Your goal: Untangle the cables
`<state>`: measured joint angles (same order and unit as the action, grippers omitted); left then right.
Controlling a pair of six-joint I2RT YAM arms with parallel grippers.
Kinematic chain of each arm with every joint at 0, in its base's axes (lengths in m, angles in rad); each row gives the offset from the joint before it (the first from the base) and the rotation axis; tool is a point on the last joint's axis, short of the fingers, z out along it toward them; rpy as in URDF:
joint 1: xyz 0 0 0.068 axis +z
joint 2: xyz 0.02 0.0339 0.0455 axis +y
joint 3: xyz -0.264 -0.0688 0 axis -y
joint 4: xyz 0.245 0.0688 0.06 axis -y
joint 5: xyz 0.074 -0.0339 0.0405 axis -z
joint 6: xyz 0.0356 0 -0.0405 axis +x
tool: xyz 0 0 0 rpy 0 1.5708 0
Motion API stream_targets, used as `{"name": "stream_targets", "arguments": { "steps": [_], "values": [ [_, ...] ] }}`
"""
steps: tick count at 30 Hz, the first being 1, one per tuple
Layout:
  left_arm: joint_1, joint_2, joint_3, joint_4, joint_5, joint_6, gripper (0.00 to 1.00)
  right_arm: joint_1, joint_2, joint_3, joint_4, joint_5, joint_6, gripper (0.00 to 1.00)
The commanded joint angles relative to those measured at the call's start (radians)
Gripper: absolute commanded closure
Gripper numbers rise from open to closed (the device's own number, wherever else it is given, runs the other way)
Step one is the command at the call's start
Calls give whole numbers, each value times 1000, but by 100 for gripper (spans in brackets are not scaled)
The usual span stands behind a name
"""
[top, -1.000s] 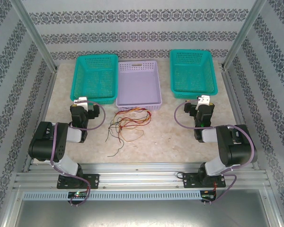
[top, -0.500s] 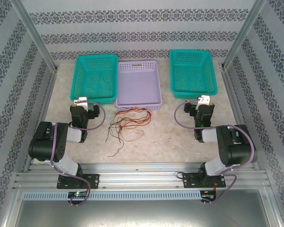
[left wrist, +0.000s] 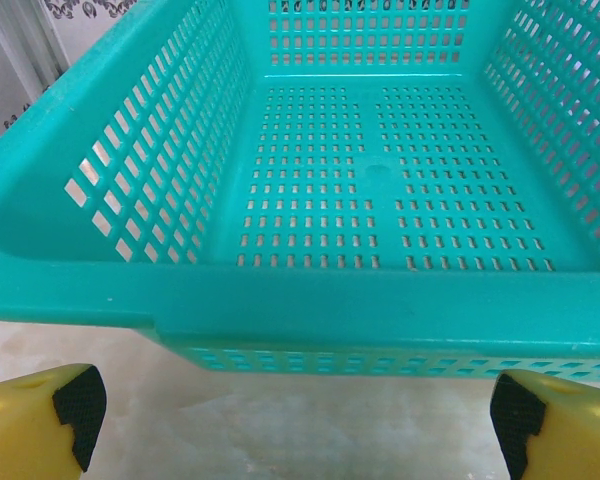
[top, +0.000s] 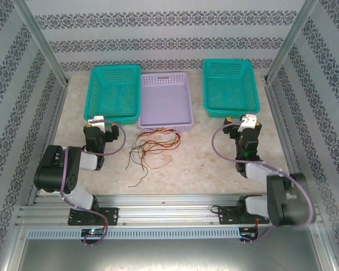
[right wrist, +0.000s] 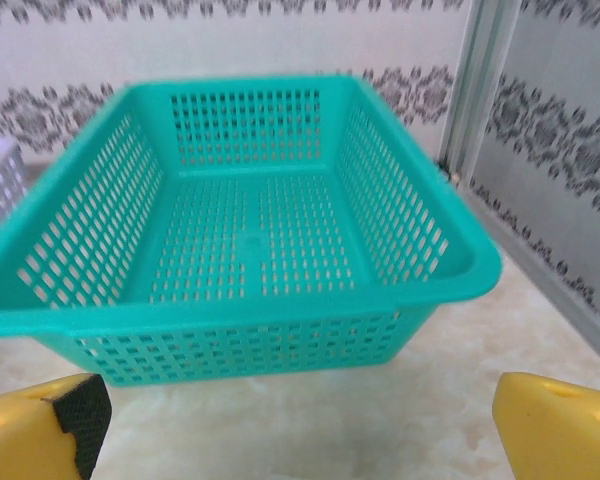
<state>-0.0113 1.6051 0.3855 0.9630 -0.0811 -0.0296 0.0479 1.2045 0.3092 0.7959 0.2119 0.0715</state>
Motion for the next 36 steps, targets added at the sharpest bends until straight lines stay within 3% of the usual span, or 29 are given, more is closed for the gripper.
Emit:
{"name": "stream_targets", "arguments": {
  "steps": [1, 7, 11, 13, 17, 20, 25, 28, 30, 36],
  "values": [
    [5, -20, -3, -20, 19, 14, 0, 6, -142, 6, -163, 12, 12, 2],
    [8, -22, -12, 0, -1, 0, 0, 31, -359, 82, -338, -169, 137, 2],
    [10, -56, -108, 146, -79, -35, 0, 15, -460, 115, -427, -140, 461, 2],
    [8, -62, -131, 197, -44, -8, 0, -10, -509, 133, -526, -124, 589, 2],
    [-7, -168, -119, 71, -85, -5, 0, -52, -552, 125, -608, -167, 731, 2],
    [-15, -241, -93, -34, -70, 13, 0, -53, -514, 154, -575, -269, 671, 2],
    [-67, -401, -83, -172, -139, -10, 0, -32, -497, 174, -578, -261, 624, 2],
    [-70, -484, -98, -163, -130, -121, 0, -6, -505, 137, -529, -208, 643, 2],
    [-70, -542, -74, -250, -97, -196, 0, 5, -497, 148, -551, -213, 631, 2],
    [-69, -646, 122, -756, -130, -528, 0, 52, -459, 217, -653, -236, 551, 2]
  ]
}}
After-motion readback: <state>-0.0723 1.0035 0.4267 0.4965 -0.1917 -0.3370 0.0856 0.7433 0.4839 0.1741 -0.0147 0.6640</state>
